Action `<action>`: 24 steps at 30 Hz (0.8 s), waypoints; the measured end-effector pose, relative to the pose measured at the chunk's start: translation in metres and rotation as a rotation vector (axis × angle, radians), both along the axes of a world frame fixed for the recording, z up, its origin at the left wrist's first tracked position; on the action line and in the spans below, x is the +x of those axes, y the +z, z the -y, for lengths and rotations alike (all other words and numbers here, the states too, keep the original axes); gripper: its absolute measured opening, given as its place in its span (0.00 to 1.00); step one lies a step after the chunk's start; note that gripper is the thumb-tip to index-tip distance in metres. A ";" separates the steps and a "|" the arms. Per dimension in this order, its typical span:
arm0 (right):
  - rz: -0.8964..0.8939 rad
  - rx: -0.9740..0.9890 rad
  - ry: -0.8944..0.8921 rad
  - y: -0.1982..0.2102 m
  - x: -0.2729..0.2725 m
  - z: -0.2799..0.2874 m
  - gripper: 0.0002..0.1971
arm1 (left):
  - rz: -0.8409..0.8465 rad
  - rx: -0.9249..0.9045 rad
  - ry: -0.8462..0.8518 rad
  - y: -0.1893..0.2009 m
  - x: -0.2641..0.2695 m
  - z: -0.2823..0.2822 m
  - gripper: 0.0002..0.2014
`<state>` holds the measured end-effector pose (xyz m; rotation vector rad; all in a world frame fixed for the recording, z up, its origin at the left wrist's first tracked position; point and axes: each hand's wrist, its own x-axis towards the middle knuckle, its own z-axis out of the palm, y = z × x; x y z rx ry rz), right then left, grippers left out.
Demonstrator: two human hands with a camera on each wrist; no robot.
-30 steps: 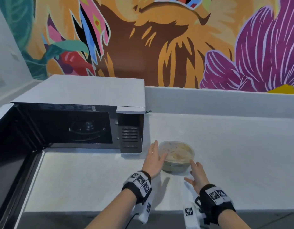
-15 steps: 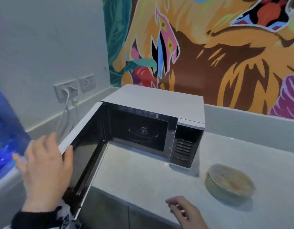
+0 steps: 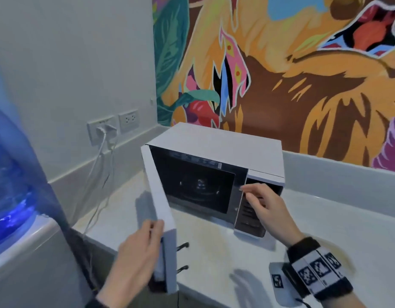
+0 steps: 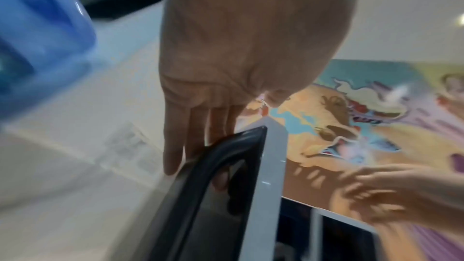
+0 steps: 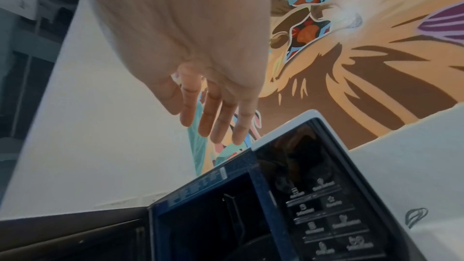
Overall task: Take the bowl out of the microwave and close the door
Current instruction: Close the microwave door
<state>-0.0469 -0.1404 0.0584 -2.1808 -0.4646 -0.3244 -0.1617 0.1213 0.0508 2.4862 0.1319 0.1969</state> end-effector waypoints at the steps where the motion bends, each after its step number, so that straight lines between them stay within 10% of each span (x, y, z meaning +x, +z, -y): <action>1: 0.018 -0.014 -0.030 0.002 0.007 0.002 0.10 | 0.015 -0.016 -0.070 -0.004 0.011 0.014 0.16; 10: 0.098 -0.316 -0.231 -0.011 0.066 0.006 0.16 | -0.069 -0.552 -0.269 -0.033 0.143 0.115 0.15; 24: 0.323 -0.486 -0.484 -0.029 0.080 -0.013 0.15 | -0.059 -0.311 -0.338 -0.059 0.177 0.132 0.18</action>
